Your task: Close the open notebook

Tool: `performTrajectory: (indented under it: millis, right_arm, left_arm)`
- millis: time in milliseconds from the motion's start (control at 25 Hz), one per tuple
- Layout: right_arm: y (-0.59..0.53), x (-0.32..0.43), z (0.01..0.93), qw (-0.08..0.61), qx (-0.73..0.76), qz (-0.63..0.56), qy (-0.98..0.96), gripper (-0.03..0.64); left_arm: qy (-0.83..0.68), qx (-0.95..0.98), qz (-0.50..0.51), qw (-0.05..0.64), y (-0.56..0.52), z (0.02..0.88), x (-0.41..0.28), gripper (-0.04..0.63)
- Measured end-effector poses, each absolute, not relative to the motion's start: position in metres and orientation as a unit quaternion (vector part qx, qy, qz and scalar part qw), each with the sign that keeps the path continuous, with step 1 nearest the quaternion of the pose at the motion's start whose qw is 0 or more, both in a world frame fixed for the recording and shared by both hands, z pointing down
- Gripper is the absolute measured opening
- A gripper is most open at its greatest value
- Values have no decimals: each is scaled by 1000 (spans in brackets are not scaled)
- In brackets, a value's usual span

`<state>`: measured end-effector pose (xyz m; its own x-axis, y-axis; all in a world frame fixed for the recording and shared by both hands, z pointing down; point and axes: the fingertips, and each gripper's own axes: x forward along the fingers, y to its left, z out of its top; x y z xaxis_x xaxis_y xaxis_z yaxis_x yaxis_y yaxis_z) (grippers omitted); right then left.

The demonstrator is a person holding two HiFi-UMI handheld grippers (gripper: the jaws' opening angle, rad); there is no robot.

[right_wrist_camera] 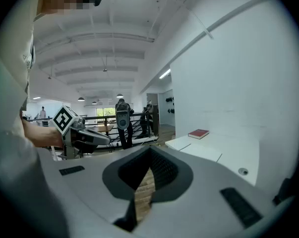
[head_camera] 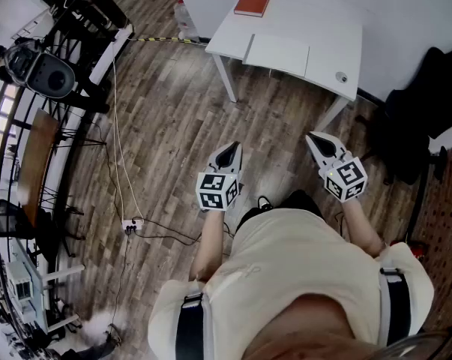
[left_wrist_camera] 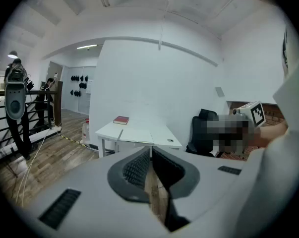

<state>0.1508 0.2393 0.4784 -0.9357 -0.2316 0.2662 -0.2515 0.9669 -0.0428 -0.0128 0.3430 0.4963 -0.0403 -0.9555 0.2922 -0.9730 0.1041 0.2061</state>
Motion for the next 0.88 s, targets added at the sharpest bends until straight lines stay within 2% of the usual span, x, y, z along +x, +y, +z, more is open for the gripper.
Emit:
performTrajectory:
  millis: [400, 680, 880]
  right_arm:
    - [235, 173, 496, 135, 138, 54, -980, 6]
    - [215, 163, 485, 103, 174, 64, -977, 8]
    - [200, 168, 497, 94, 191, 117, -970, 8]
  left_arm:
    - [-721, 667, 16, 187, 340, 504, -4, 31]
    - [-732, 658, 14, 177, 340, 495, -23, 31]
    - [-728, 660, 17, 188, 324, 505, -27, 31]
